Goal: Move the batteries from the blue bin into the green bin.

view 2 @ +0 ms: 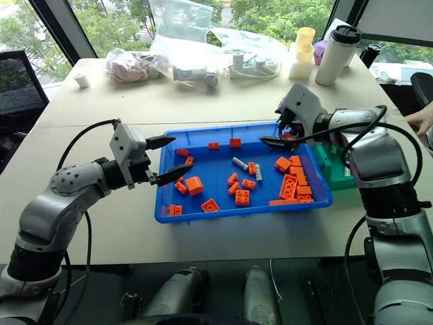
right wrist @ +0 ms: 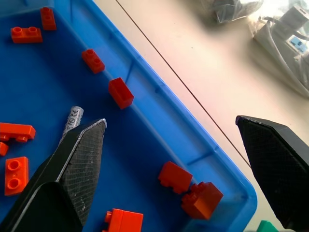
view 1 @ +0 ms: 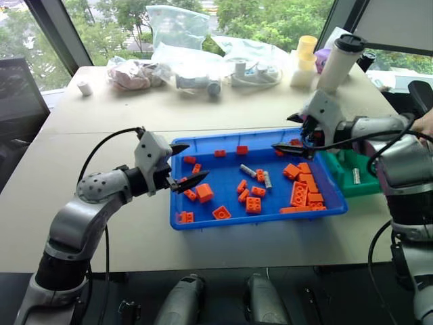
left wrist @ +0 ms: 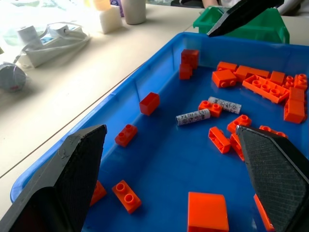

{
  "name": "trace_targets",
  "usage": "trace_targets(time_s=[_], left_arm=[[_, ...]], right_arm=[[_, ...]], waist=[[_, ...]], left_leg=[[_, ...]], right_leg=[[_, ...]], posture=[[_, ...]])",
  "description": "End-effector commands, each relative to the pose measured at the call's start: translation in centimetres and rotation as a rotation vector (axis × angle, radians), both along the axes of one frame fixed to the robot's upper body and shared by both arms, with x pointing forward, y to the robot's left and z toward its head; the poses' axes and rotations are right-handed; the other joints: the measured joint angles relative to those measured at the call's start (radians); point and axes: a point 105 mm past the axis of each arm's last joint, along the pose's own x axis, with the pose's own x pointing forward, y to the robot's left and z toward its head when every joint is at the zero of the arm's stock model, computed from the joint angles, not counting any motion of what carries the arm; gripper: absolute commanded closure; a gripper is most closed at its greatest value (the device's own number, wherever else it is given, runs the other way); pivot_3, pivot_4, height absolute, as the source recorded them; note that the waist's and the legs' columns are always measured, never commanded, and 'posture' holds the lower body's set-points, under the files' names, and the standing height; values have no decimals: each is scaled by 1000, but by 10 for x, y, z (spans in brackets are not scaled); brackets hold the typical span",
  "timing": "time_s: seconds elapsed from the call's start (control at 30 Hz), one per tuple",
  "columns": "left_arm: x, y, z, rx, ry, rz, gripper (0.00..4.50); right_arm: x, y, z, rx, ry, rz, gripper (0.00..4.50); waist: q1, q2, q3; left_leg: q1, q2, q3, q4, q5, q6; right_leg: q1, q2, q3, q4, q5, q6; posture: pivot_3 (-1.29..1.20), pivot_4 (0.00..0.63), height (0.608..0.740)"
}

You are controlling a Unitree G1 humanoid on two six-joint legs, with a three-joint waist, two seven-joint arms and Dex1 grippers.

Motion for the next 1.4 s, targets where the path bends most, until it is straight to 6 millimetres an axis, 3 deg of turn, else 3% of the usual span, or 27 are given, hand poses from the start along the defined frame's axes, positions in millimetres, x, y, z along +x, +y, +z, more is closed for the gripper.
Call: trace_targets(time_s=[0.03,0.23,0.37,0.5,0.63,0.83,0.93,1.07,1.13,1.2,1.4], left_arm=[[-5,3,13,-1,-55,8,0],[-8,5,12,2,-52,18,0],[-9,5,11,4,-49,24,0],[-9,5,11,4,-49,26,0],[-9,4,11,4,-50,28,0],[-8,4,11,2,-51,29,0],[-8,3,10,2,-52,27,0],[-7,3,10,-2,-51,25,0],[-7,1,9,0,-49,17,0],[-6,0,8,-1,-48,12,0],[-3,-4,7,-5,-48,-10,0]], right_arm=[[-1,25,-24,-10,43,17,53],[1,33,-55,-47,93,-19,53],[8,33,-63,-61,100,-69,53],[3,36,-71,-74,140,-41,53],[1,36,-78,-87,164,-47,1260],[0,37,-71,-53,189,-55,4465],[3,34,-46,-31,114,-63,4463],[12,11,0,39,15,-154,4463],[16,-16,20,36,-43,-235,4463],[19,-35,30,27,-78,-295,4463],[18,-124,45,-93,-141,-571,4463]], waist=[[-6,0,0],[4,0,0],[3,0,0],[3,0,0],[3,0,0],[3,0,0],[3,0,0],[4,0,0],[6,0,0],[12,0,0],[11,0,0]], left_leg=[[0,0,0,0,0,0],[-2,-2,-1,1,1,-1],[-2,-1,-1,0,1,-1],[-2,-1,-1,0,1,-1],[-2,-1,-1,0,1,-1],[-1,-1,-1,0,1,-1],[-1,-1,-1,0,1,-1],[-1,-1,-1,0,1,-1],[-1,-1,-1,0,1,-1],[-1,-1,-1,0,1,-1],[-1,-1,0,0,0,0]], right_leg=[[0,0,0,1,0,0],[-2,0,0,1,0,0],[-3,1,0,1,0,0],[-2,1,0,2,0,0],[-3,1,0,2,0,0],[-2,1,0,2,0,0],[-2,1,0,2,0,0],[-2,1,0,2,0,0],[-2,1,0,2,0,0],[-2,1,0,1,0,0],[-2,0,0,1,0,0]], posture=[[0,150,740],[0,150,740],[0,150,740],[0,150,740],[0,150,740],[0,150,740],[0,150,740],[0,150,740],[0,150,740],[0,150,740],[0,150,740]])
